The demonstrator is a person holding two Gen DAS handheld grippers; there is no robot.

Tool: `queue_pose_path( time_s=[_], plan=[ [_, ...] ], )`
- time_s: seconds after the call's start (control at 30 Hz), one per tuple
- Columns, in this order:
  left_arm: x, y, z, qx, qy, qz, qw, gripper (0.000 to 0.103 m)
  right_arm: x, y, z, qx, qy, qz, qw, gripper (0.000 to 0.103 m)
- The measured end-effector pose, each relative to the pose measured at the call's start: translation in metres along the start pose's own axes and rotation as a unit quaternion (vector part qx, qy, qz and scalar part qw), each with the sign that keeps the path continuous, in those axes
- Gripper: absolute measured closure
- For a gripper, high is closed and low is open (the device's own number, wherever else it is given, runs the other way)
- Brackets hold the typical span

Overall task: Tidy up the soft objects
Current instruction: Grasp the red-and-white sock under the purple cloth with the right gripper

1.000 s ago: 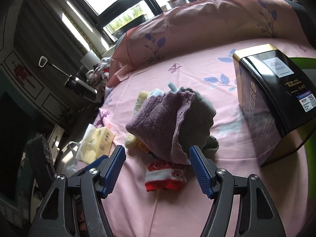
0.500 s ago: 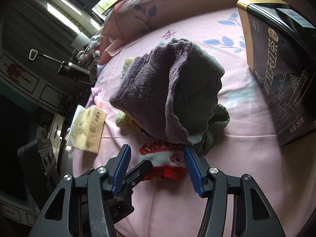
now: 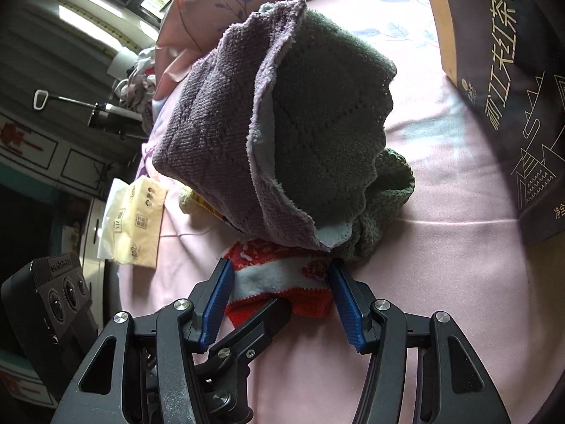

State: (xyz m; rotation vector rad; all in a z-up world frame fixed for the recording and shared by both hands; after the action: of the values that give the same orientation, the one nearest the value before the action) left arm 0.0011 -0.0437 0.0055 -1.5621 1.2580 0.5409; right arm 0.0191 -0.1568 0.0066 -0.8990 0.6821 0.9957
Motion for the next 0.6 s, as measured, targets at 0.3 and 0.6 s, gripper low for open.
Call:
queue_pose_path(
  time_s=[0.3, 0.6],
  plan=[
    [0.004, -0.006, -0.004, -0.001, 0.015, -0.005, 0.9999, 0.062, 0.012, 0.001, 0.003, -0.004, -0.012, 0.014, 1.0, 0.048],
    [-0.017, -0.01, -0.011, 0.018, 0.018, -0.046, 0.9986, 0.064, -0.008, 0.003, 0.015, -0.034, -0.017, -0.025, 0.999, 0.052]
  ],
)
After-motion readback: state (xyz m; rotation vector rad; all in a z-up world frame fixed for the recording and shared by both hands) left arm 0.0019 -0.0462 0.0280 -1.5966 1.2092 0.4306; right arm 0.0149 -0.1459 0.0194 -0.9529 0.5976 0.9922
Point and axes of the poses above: each gripper's, at about its wrist camera, not at the fingertips, and x roughly the way its jaws point, z to its left, y to its underside, the point moved 3 cm from there along x, roughly the way its jaws point, and after that the axes turned 4 degrees about y, right-handed, at the moved point
